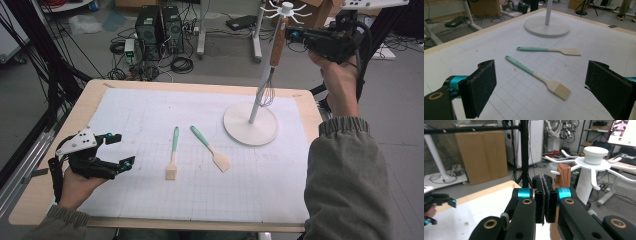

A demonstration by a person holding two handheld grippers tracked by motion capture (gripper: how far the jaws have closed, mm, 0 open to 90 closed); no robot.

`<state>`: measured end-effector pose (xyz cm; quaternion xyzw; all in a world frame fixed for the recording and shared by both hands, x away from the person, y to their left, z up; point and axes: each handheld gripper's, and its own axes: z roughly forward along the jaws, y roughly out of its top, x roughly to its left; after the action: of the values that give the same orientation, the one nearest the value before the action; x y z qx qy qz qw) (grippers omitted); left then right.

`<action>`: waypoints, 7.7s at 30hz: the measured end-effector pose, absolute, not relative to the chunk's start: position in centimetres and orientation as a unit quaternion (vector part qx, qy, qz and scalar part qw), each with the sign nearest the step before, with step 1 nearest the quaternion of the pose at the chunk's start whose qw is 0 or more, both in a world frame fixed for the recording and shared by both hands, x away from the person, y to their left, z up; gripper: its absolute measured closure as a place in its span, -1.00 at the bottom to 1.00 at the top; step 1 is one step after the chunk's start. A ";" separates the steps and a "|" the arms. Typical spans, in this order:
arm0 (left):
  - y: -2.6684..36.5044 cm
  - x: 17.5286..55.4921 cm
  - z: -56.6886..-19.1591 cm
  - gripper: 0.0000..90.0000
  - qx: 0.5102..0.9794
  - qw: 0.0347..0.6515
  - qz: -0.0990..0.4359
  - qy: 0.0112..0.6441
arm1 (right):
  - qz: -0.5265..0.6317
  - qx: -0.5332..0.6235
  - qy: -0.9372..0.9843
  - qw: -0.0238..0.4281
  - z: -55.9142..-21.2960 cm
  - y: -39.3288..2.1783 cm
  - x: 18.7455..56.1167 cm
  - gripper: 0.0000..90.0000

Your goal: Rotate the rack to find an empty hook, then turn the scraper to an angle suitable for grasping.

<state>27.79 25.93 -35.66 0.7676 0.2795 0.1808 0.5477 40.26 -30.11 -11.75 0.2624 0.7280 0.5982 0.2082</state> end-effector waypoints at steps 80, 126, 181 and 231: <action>26.7 27.8 -35.7 -0.77 0.763 0.551 0.182 0.284 | 0.579 0.292 0.718 0.254 -11.9 -31.9 40.0 0.98; 27.1 27.5 -35.4 -0.77 0.761 0.552 0.189 0.286 | 0.564 0.292 0.728 0.258 -11.1 -28.7 41.1 0.99; 27.2 27.3 -35.6 -0.77 0.760 0.548 0.189 0.294 | 0.584 0.253 0.751 0.175 -16.9 -26.2 37.0 0.07; 26.8 27.1 -35.7 -0.77 0.765 0.542 0.190 0.292 | 0.562 0.271 0.770 0.134 -25.4 -24.6 34.7 -0.12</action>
<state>27.06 26.76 -35.70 0.7649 0.2916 0.1902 0.5419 34.69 -24.65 -25.42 0.2710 0.7699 0.5620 0.1340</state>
